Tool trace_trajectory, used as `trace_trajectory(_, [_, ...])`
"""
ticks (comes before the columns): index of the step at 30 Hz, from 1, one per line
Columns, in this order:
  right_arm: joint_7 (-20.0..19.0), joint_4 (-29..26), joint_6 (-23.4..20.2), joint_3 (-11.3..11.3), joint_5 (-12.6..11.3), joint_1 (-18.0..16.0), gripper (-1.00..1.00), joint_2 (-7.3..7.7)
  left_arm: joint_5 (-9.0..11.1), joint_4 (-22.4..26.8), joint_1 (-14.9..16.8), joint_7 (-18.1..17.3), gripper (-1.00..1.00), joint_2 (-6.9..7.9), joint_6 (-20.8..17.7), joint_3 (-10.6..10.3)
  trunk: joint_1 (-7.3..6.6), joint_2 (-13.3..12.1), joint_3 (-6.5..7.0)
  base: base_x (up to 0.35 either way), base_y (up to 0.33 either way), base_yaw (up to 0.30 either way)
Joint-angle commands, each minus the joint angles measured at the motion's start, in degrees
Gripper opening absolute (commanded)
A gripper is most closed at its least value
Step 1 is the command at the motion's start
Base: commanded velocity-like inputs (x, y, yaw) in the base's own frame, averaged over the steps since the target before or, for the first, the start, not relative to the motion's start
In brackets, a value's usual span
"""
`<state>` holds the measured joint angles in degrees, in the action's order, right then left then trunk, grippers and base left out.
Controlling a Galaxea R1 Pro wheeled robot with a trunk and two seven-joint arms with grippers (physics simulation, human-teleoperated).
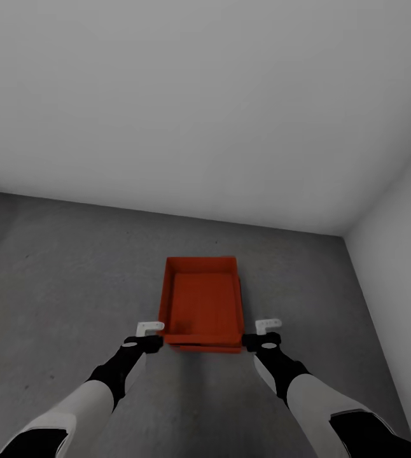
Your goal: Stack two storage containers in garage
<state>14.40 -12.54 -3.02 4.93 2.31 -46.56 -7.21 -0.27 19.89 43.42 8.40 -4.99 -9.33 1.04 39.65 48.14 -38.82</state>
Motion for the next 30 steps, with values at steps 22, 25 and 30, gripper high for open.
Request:
trace_trajectory(22, [0.4, 0.0, -0.3, 0.3, -0.1, 0.0, 1.00, 0.03, 0.0, -0.1, 0.0, 0.0, 1.00, 0.14, 0.1, 0.1, -0.03, 0.0, 0.48, -0.203, 0.000, 0.000])
trace_trajectory(25, [0.4, 0.1, -0.3, 0.3, -0.2, 0.0, 1.00, -0.11, 0.3, -0.4, 0.0, -0.3, 1.00, 0.22, 0.2, 0.1, -0.03, 0.0, 0.74, -0.002, 0.000, 0.000])
trace_trajectory(30, [0.4, 1.1, -0.4, 0.3, -0.5, 0.3, 1.00, -0.20, 0.9, -1.6, 0.0, -0.7, 1.00, 0.24, 0.2, 0.1, -0.03, 0.0, 1.19, 0.000, 0.000, 0.000])
